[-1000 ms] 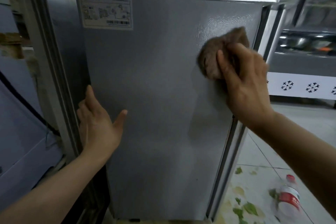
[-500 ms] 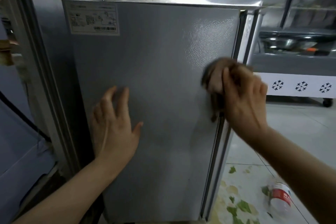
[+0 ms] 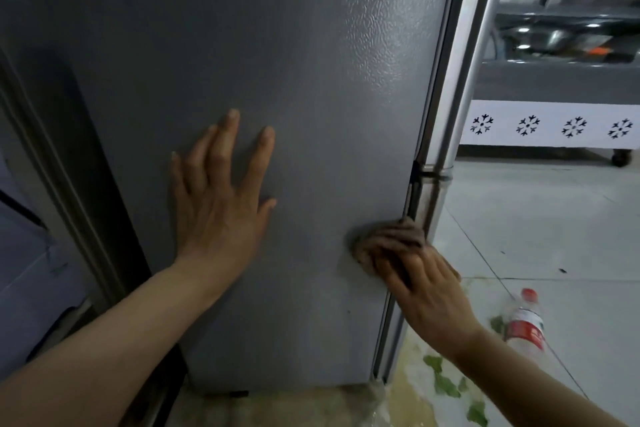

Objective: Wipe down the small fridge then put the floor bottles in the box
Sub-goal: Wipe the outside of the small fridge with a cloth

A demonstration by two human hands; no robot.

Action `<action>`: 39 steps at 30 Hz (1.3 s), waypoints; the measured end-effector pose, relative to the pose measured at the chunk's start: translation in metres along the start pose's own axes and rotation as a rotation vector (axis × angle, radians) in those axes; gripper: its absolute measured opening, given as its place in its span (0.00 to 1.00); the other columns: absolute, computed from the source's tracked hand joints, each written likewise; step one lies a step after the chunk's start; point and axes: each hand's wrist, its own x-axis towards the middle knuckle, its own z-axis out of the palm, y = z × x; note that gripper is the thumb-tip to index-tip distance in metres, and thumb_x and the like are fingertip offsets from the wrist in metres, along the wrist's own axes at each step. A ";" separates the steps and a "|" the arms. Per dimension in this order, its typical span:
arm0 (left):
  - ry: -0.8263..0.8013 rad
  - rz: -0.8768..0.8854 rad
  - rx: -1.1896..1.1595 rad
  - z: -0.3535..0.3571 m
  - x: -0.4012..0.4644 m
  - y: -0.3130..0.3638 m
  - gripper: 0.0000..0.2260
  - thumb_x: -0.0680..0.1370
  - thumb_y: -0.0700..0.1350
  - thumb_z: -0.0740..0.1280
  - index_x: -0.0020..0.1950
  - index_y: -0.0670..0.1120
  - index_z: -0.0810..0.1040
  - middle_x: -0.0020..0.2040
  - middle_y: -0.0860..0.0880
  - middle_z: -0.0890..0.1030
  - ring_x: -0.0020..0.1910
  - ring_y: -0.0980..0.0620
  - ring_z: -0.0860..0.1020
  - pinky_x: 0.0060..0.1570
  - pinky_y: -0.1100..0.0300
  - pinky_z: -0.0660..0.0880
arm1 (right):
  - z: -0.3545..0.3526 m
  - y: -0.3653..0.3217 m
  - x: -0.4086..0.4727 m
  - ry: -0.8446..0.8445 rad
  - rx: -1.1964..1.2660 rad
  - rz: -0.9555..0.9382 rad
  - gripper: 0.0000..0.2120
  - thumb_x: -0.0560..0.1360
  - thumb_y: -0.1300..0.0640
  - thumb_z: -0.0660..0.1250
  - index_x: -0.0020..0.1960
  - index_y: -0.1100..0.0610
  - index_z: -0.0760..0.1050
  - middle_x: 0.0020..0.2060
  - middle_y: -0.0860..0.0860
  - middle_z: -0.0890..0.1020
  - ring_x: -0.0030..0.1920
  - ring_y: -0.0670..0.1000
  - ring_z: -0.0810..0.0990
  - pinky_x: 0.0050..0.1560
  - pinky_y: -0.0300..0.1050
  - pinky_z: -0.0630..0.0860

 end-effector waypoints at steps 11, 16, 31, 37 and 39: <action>-0.042 0.239 0.219 0.008 -0.051 -0.028 0.44 0.62 0.43 0.78 0.73 0.48 0.60 0.73 0.41 0.56 0.69 0.38 0.59 0.64 0.30 0.54 | -0.036 0.021 0.090 0.274 -0.005 0.372 0.35 0.65 0.56 0.70 0.69 0.58 0.61 0.61 0.57 0.63 0.56 0.59 0.66 0.55 0.51 0.61; -0.068 0.218 0.232 0.017 -0.056 -0.039 0.43 0.64 0.43 0.77 0.74 0.51 0.58 0.74 0.43 0.55 0.70 0.41 0.58 0.62 0.27 0.55 | 0.008 -0.025 0.034 0.148 -0.053 0.060 0.31 0.71 0.58 0.66 0.72 0.56 0.61 0.64 0.56 0.64 0.61 0.61 0.65 0.57 0.56 0.64; 0.061 0.176 0.296 0.021 -0.072 -0.099 0.43 0.64 0.42 0.78 0.73 0.50 0.58 0.72 0.43 0.56 0.67 0.41 0.59 0.63 0.31 0.57 | 0.014 -0.066 0.110 0.282 0.008 0.082 0.26 0.75 0.60 0.59 0.73 0.59 0.61 0.69 0.56 0.62 0.67 0.61 0.61 0.74 0.57 0.50; 0.049 0.211 0.306 0.023 -0.075 -0.111 0.46 0.63 0.44 0.79 0.74 0.53 0.56 0.73 0.46 0.54 0.68 0.43 0.59 0.63 0.31 0.59 | 0.039 -0.108 0.065 -0.110 -0.202 -0.394 0.24 0.74 0.60 0.55 0.70 0.55 0.65 0.67 0.48 0.74 0.68 0.53 0.67 0.72 0.53 0.50; 0.064 0.234 0.312 0.022 -0.073 -0.112 0.47 0.62 0.47 0.80 0.74 0.53 0.56 0.73 0.46 0.55 0.67 0.43 0.60 0.62 0.31 0.61 | 0.031 -0.102 0.074 -0.090 -0.221 -0.434 0.22 0.76 0.60 0.55 0.70 0.56 0.65 0.66 0.48 0.75 0.67 0.53 0.71 0.72 0.53 0.51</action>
